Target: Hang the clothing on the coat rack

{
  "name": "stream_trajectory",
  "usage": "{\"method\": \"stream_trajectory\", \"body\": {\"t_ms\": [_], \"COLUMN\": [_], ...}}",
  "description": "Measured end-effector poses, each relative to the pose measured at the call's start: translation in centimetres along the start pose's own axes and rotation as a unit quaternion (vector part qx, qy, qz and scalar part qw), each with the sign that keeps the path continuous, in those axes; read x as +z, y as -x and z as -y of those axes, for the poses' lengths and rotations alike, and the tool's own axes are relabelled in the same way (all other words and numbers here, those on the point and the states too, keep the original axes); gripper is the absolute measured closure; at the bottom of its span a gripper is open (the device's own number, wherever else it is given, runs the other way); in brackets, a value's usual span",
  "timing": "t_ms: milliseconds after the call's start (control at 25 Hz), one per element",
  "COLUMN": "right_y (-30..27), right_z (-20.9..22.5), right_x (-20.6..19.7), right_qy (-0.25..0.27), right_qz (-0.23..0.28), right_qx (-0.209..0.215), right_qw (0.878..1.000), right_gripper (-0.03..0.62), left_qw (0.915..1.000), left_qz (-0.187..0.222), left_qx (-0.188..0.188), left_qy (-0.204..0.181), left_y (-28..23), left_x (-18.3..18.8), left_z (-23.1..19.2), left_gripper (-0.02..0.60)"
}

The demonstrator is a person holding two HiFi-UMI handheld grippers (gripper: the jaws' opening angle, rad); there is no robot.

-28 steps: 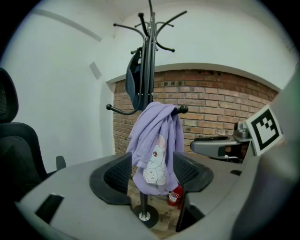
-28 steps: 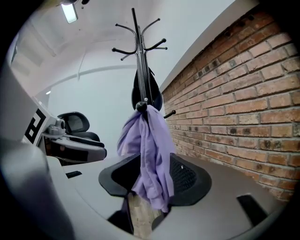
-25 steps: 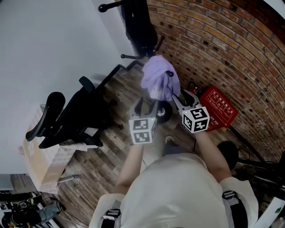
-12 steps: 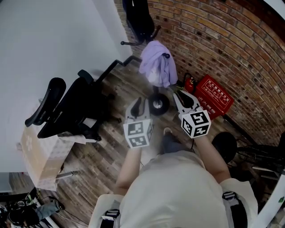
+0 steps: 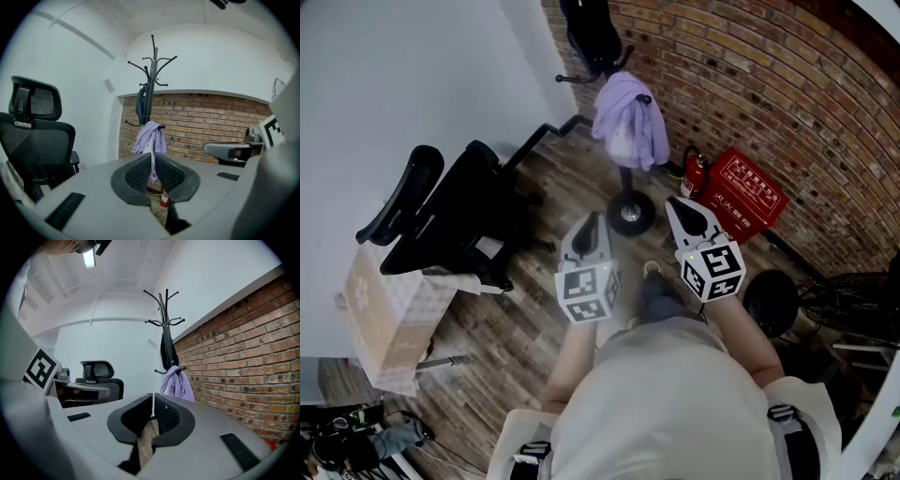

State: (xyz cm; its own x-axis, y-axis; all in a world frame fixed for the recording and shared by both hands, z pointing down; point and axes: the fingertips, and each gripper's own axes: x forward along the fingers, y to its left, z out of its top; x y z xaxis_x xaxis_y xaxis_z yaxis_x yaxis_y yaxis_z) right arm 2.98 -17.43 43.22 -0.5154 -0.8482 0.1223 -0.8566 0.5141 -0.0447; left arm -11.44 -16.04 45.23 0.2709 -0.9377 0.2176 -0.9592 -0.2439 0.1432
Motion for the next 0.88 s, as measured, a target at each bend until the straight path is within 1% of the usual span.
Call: {"method": "stream_trajectory", "body": {"t_ms": [400, 520, 680, 880], "right_y": [3.2, 3.8, 4.1, 4.2], "right_z": [-2.6, -3.2, -3.5, -3.5], "right_x": [0.0, -0.1, -0.1, 0.0], "right_qy": [0.010, 0.011, 0.008, 0.010], "right_qz": [0.013, 0.015, 0.016, 0.018], "right_qx": [0.006, 0.006, 0.006, 0.005], "right_qw": [1.000, 1.000, 1.000, 1.000], "right_gripper": [0.592, 0.592, 0.592, 0.594], "left_qw": [0.9999, 1.0000, 0.9999, 0.9999], "left_qz": [0.012, 0.008, 0.014, 0.011], "left_qx": [-0.005, -0.002, -0.004, -0.005], "left_qy": [0.002, 0.002, 0.006, 0.004], "left_y": [4.1, 5.0, 5.3, 5.3], "left_x": [-0.9, -1.3, -0.9, -1.1], "left_z": [0.5, 0.2, 0.3, 0.3], "left_gripper": [0.566, 0.566, 0.566, 0.566]}}
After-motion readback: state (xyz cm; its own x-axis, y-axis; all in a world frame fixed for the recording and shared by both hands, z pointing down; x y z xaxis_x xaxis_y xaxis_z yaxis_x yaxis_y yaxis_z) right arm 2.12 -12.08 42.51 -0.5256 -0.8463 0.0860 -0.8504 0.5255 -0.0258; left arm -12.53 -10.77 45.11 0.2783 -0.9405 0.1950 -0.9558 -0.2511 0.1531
